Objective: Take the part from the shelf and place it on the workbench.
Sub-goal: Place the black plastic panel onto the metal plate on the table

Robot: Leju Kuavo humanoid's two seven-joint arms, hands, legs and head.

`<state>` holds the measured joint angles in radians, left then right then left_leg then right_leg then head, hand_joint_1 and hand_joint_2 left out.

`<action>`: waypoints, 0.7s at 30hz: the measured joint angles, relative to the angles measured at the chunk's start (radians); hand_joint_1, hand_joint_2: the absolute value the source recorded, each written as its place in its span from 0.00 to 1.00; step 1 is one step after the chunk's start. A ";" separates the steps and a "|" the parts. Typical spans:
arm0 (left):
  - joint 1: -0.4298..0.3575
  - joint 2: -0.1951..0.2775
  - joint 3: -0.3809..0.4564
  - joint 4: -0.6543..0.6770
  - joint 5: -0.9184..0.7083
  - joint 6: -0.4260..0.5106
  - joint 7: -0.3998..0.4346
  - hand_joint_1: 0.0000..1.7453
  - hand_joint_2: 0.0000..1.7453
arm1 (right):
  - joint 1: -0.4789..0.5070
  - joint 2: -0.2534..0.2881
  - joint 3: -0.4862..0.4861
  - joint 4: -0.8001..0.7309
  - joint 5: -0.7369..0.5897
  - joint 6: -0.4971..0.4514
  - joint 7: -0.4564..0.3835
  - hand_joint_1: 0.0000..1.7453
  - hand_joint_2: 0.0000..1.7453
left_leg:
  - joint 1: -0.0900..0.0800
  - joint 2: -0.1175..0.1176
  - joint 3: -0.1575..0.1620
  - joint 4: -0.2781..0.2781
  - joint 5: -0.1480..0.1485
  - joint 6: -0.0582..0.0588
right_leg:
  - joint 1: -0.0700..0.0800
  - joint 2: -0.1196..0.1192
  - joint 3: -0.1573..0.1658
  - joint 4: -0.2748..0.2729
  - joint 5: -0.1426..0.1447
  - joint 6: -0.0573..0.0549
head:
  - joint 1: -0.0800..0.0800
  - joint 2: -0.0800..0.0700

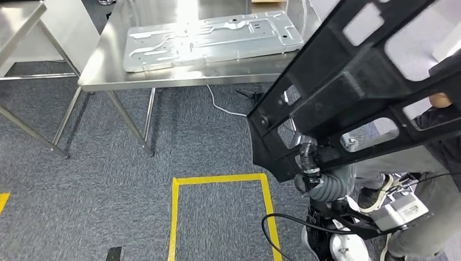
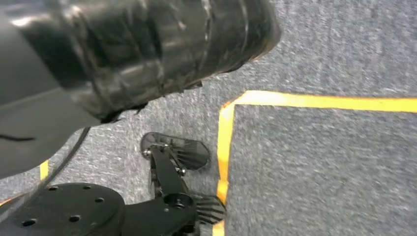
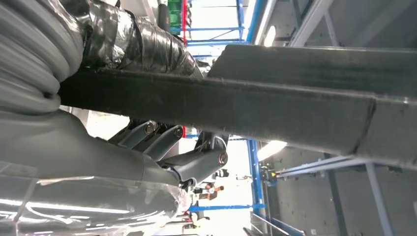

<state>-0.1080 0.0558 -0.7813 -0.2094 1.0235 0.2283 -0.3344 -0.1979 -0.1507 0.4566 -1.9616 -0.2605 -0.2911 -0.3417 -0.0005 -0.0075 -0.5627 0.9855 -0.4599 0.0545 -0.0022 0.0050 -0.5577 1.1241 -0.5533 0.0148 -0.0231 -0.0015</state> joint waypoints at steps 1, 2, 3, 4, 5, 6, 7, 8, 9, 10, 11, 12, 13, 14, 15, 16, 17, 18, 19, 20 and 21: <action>0.001 0.000 0.000 0.000 0.001 0.000 0.002 0.00 0.00 | 0.004 0.000 -0.001 -0.001 -0.002 -0.002 -0.002 1.00 1.00 | 0.000 0.000 0.009 0.000 -0.007 0.002 | -0.003 0.000 -0.044 0.066 -0.026 0.005 | 0.001 0.000; 0.002 0.000 0.000 0.000 0.002 0.002 0.004 0.00 0.00 | 0.009 0.000 -0.001 -0.001 -0.004 -0.004 -0.004 1.00 1.00 | 0.000 0.000 0.017 0.000 -0.015 0.002 | -0.007 0.000 -0.088 0.120 -0.047 0.009 | 0.002 0.000; 0.004 0.000 0.000 0.000 0.004 0.003 0.005 0.00 0.00 | 0.015 0.000 -0.002 -0.001 -0.006 -0.006 -0.006 1.00 1.00 | 0.001 -0.001 0.029 0.002 -0.027 -0.001 | -0.012 0.000 -0.120 0.137 -0.049 0.013 | 0.002 0.000; 0.006 0.000 0.000 0.000 0.004 0.004 0.004 0.00 0.00 | 0.017 0.000 -0.004 -0.001 -0.006 -0.008 -0.006 1.00 1.00 | 0.002 -0.002 0.041 0.003 -0.037 -0.004 | -0.016 -0.001 -0.123 0.109 -0.028 0.016 | 0.002 0.000; 0.008 0.001 0.000 0.000 0.006 0.005 0.000 0.00 0.00 | 0.019 0.000 -0.005 -0.001 -0.002 -0.010 -0.005 1.00 1.00 | 0.003 -0.003 0.057 0.006 -0.053 -0.011 | -0.019 -0.002 -0.117 0.052 0.024 0.019 | 0.002 0.000; 0.008 0.002 0.000 0.000 0.008 0.005 -0.005 0.00 0.00 | 0.020 0.000 -0.006 -0.003 0.006 -0.013 -0.001 1.00 1.00 | 0.004 -0.003 0.073 0.011 -0.070 -0.023 | -0.018 -0.002 -0.104 -0.006 0.070 0.011 | 0.001 0.000; 0.007 0.002 0.000 0.001 0.010 0.003 -0.008 0.00 0.00 | 0.023 -0.001 -0.006 -0.008 0.014 -0.016 0.004 1.00 1.00 | 0.007 -0.001 0.034 0.089 -0.101 -0.036 | -0.013 -0.002 -0.080 -0.046 0.092 -0.006 | 0.000 0.000; 0.007 0.004 0.000 0.001 0.011 0.001 -0.010 0.00 0.00 | 0.026 -0.001 -0.006 -0.012 0.020 -0.019 0.009 1.00 1.00 | -0.005 -0.003 -0.007 0.097 -0.078 -0.029 | -0.004 0.000 -0.032 -0.074 0.087 -0.019 | 0.000 0.000; 0.008 0.006 0.000 0.002 0.012 0.000 -0.009 0.00 0.00 | 0.028 -0.001 -0.007 -0.017 0.022 -0.020 0.013 1.00 1.00 | -0.014 -0.004 -0.039 0.097 -0.049 -0.018 | 0.004 0.004 0.008 -0.066 0.056 -0.031 | -0.001 0.000; 0.009 0.007 0.000 0.003 0.013 -0.001 -0.006 0.00 0.00 | 0.029 -0.002 -0.008 -0.021 0.021 -0.020 0.015 1.00 1.00 | -0.023 -0.005 -0.070 0.093 -0.017 0.000 | 0.009 0.006 0.039 -0.043 0.030 -0.031 | -0.002 0.000; 0.011 0.009 0.000 0.003 0.014 -0.001 -0.004 0.00 0.00 | 0.029 -0.002 -0.009 -0.021 0.019 -0.020 0.015 1.00 1.00 | -0.033 -0.007 -0.052 0.016 0.030 0.021 | 0.011 0.008 0.044 -0.001 0.008 -0.023 | -0.001 0.000; 0.010 0.008 0.000 0.003 0.014 -0.002 -0.003 0.00 0.00 | 0.029 -0.003 -0.010 -0.022 0.019 -0.020 0.015 1.00 1.00 | -0.029 -0.006 -0.030 0.009 0.022 0.022 | 0.009 0.008 0.009 0.056 -0.005 -0.016 | -0.001 0.000; 0.009 0.008 0.000 0.003 0.013 -0.002 -0.002 0.00 0.00 | 0.030 -0.003 -0.010 -0.022 0.019 -0.020 0.014 1.00 1.00 | -0.027 -0.006 -0.019 0.008 0.013 0.022 | 0.005 0.007 -0.032 0.109 -0.031 -0.011 | 0.000 0.000; 0.009 0.008 0.000 0.003 0.013 -0.002 -0.001 0.00 0.00 | 0.032 -0.004 -0.010 -0.022 0.018 -0.020 0.014 1.00 1.00 | -0.025 -0.007 -0.007 0.008 0.001 0.020 | 0.001 0.007 -0.071 0.149 -0.061 -0.005 | 0.000 0.000; 0.010 0.008 0.000 0.003 0.013 -0.002 -0.001 0.00 0.00 | 0.033 -0.005 -0.010 -0.022 0.016 -0.020 0.014 1.00 1.00 | -0.023 -0.008 0.007 0.009 -0.012 0.017 | -0.003 0.007 -0.100 0.166 -0.084 0.001 | 0.001 0.000; 0.011 0.008 0.000 0.003 0.013 -0.002 0.000 0.00 0.00 | 0.034 -0.005 -0.010 -0.022 0.013 -0.020 0.014 1.00 1.00 | -0.020 -0.009 0.024 0.010 -0.026 0.014 | -0.007 0.006 -0.115 0.154 -0.089 0.007 | 0.001 0.000; 0.012 0.008 0.000 0.003 0.014 -0.002 0.000 0.00 0.00 | 0.035 -0.005 -0.010 -0.022 0.010 -0.020 0.014 1.00 1.00 | -0.016 -0.010 0.042 0.012 -0.041 0.009 | -0.012 0.006 -0.119 0.117 -0.068 0.014 | 0.001 0.000; 0.013 0.008 0.000 0.003 0.014 -0.002 0.000 0.00 0.00 | 0.035 -0.005 -0.010 -0.022 0.008 -0.020 0.014 1.00 1.00 | -0.012 -0.010 0.059 0.014 -0.058 0.003 | -0.017 0.006 -0.115 0.060 -0.015 0.022 | 0.001 0.000; 0.012 0.008 0.000 0.004 0.014 -0.002 0.000 0.00 0.00 | 0.037 -0.005 -0.010 -0.022 0.006 -0.020 0.014 1.00 1.00 | -0.009 -0.011 0.076 0.020 -0.075 -0.005 | -0.020 0.004 -0.112 0.007 0.044 0.026 | 0.002 0.000; 0.010 0.009 0.000 0.004 0.014 -0.002 0.000 0.00 0.00 | 0.038 -0.006 -0.012 -0.021 0.004 -0.020 0.014 1.00 1.00 | -0.007 -0.012 0.084 0.024 -0.090 -0.012 | -0.021 0.002 -0.108 -0.031 0.092 0.022 | 0.003 0.000; 0.008 0.009 0.000 0.005 0.015 -0.002 0.000 0.00 0.00 | 0.040 -0.006 -0.013 -0.021 0.004 -0.020 0.014 1.00 1.00 | -0.006 -0.012 0.089 0.026 -0.102 -0.020 | -0.019 0.002 -0.107 -0.052 0.124 0.014 | 0.004 0.000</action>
<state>-0.1002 0.0649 -0.7813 -0.2046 1.0380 0.2265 -0.3346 -0.1583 -0.1567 0.4439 -1.9828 -0.2566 -0.3113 -0.3277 -0.0070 -0.0197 -0.4741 1.0116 -0.5615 0.0345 -0.0217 0.0066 -0.6642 1.0722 -0.4289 0.0285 -0.0193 -0.0015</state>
